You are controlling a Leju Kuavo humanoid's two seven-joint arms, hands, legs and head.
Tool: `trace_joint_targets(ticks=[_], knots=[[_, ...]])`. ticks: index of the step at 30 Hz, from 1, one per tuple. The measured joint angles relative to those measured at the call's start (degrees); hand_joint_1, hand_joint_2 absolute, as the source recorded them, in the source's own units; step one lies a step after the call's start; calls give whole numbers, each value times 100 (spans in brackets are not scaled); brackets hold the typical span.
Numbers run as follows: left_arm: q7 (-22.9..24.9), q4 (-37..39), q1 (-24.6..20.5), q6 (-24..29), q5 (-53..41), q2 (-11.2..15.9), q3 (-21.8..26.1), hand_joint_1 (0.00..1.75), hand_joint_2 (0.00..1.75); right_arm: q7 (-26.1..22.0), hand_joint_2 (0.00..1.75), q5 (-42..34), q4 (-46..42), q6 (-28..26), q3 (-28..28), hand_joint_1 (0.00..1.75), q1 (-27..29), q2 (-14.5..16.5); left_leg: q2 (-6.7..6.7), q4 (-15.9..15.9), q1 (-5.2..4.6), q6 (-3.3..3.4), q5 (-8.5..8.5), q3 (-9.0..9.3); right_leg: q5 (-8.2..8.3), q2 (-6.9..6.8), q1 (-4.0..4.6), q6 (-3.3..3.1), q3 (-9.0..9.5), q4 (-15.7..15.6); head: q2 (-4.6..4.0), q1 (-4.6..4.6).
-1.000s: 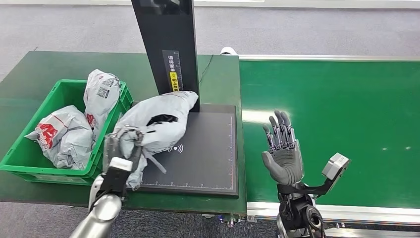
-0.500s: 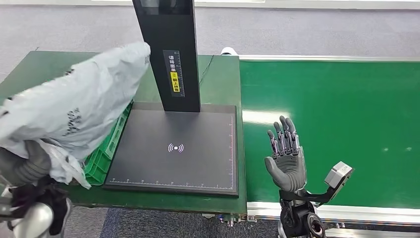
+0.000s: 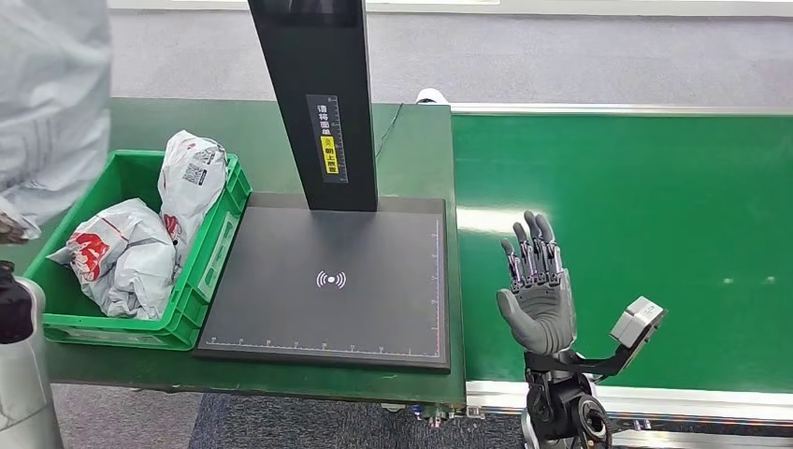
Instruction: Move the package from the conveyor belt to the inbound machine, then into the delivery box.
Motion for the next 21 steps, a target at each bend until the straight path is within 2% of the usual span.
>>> trace_joint_targets(ticks=[4,8,14,21], knots=[[140,655,-273,100,-278,370,158,175,175,22,175,-15,18,43,0,0,-40,-2,0,0,1,-1,1,1,0,0,1,0,0,2,0,-1],[214,1322,-194,48,-812,515,173,175,175,26,175,-22,41,46,1,0,-62,-2,0,-1,0,-1,0,-1,-1,0,0,0,0,2,0,2],[352,2274,114,-190,-1571,490,-48,175,175,57,175,-34,97,55,7,0,-153,-2,1,0,-4,0,0,-1,-1,0,-4,0,-1,0,0,1],[475,3223,304,-543,-2340,167,-754,175,175,131,175,-39,120,58,9,0,-250,0,0,0,-4,0,0,-1,0,0,-4,1,-1,0,0,1]])
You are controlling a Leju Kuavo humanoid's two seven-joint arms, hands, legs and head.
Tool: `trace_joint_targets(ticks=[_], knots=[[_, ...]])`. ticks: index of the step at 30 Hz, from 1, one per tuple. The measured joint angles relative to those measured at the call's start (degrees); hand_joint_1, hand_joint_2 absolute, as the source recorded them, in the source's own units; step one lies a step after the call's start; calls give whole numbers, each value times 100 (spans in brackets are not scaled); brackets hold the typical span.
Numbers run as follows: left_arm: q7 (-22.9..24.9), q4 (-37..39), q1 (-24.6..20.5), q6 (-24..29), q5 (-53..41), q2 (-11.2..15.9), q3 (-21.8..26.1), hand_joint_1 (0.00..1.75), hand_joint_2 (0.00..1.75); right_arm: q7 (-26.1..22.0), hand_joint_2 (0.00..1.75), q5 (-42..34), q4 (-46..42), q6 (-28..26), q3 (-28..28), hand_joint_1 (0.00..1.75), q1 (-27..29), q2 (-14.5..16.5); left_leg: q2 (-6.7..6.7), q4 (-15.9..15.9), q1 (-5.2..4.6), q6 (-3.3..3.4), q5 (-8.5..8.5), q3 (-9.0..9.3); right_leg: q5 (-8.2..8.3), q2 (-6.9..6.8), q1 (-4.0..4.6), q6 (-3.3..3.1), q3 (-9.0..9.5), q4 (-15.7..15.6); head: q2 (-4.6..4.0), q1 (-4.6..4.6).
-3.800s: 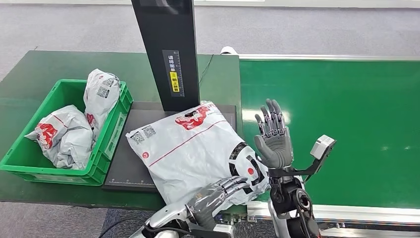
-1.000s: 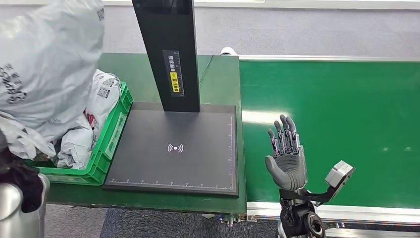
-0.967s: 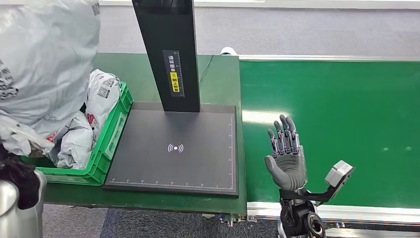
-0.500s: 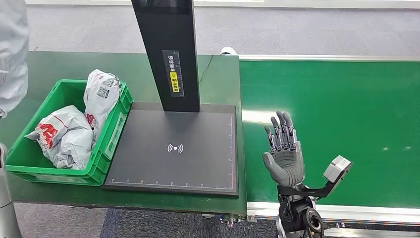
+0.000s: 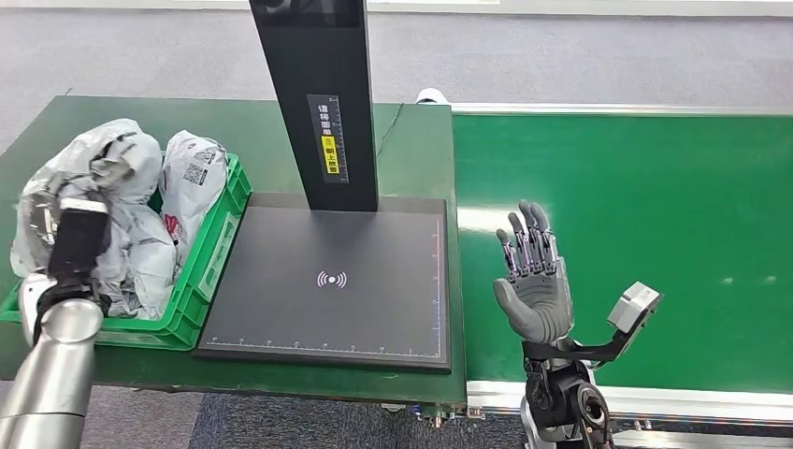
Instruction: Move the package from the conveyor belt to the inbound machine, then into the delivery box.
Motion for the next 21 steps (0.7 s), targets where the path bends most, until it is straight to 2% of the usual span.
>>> trace_joint_targets(ticks=[1,2,5,6,13,21], knots=[[-1,57,15,-39,-21,-35,-100,175,175,1,175,0,1,0,0,0,-1,0,1,0,0,0,0,0,0,0,0,0,-1,0,0,-1],[-1,93,24,-83,-31,-62,-194,141,175,2,175,0,4,-1,-1,0,-1,0,1,0,0,0,0,0,0,1,0,0,-1,0,0,-1],[9,129,31,-222,-36,-104,-452,10,175,4,175,1,25,-2,-3,0,-3,-3,-1,0,0,0,0,-2,0,-1,0,0,-1,0,0,0],[20,130,31,-275,-21,-108,-529,0,175,4,175,1,34,-2,-3,0,-3,-6,-2,0,0,0,0,-2,0,-2,0,0,-1,0,0,0],[34,-302,114,-764,592,-97,-924,0,175,1,175,-6,63,-7,-7,0,29,-50,-1,0,1,0,0,-2,0,-1,0,0,-1,0,0,1],[-148,-1728,727,-1203,1315,11,-1022,0,175,-99,175,-66,63,-33,-84,0,188,-103,0,0,1,1,-3,-7,-1,0,1,0,-7,0,0,-1]])
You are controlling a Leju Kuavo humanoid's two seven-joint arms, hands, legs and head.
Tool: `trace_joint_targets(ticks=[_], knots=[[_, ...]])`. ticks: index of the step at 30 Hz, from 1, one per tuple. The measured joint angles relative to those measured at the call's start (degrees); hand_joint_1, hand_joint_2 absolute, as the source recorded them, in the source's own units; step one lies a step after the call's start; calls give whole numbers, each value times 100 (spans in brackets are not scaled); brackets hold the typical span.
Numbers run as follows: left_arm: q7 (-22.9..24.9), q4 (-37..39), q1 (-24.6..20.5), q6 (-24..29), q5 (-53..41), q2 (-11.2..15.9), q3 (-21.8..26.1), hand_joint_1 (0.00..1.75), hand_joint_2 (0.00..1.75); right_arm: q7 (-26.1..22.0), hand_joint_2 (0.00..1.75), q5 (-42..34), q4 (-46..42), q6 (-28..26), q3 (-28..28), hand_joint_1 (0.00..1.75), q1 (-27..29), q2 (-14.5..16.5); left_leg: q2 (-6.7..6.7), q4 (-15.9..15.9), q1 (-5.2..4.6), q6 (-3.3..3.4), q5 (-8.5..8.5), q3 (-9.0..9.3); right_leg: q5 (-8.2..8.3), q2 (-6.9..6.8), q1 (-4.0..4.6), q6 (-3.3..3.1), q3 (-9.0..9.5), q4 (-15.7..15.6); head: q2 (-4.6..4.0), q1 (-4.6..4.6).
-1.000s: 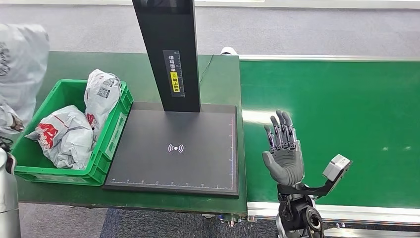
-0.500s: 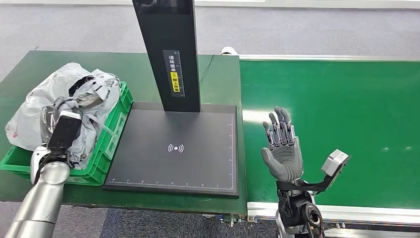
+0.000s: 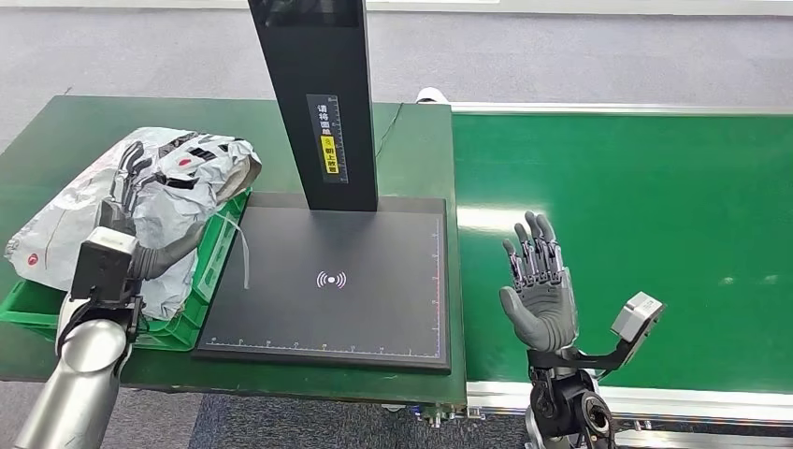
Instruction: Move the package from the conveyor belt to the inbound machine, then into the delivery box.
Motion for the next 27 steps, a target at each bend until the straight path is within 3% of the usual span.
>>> trace_joint_targets(ticks=[6,14,19,23,27], knots=[[-198,-1038,760,-144,-83,-74,-2,0,175,-17,175,3,-1,26,-57,0,70,-1,1,0,0,0,-1,0,0,1,0,0,0,-1,0,0],[-757,-1932,1930,-156,-145,-441,-46,0,175,-15,175,63,-17,32,-101,0,152,9,1,0,0,-2,-5,-1,-2,0,0,0,-1,-3,0,-1],[-861,-2044,2156,-239,-28,-544,-114,0,175,-8,175,143,-39,14,-103,0,168,9,1,0,0,-1,-6,-1,-3,0,-1,0,-1,-3,0,-1],[-1045,-2164,3012,-894,985,-1127,-857,0,175,-25,175,1193,-105,-396,82,0,209,47,0,0,-1,1,-9,0,-4,0,-1,2,1,-5,0,-1],[-1091,-2034,3204,-958,1169,-1407,-1210,0,175,-68,175,1647,-105,-586,270,0,288,94,-1,0,-1,1,-9,-1,-5,-2,-1,3,1,-5,0,0]])
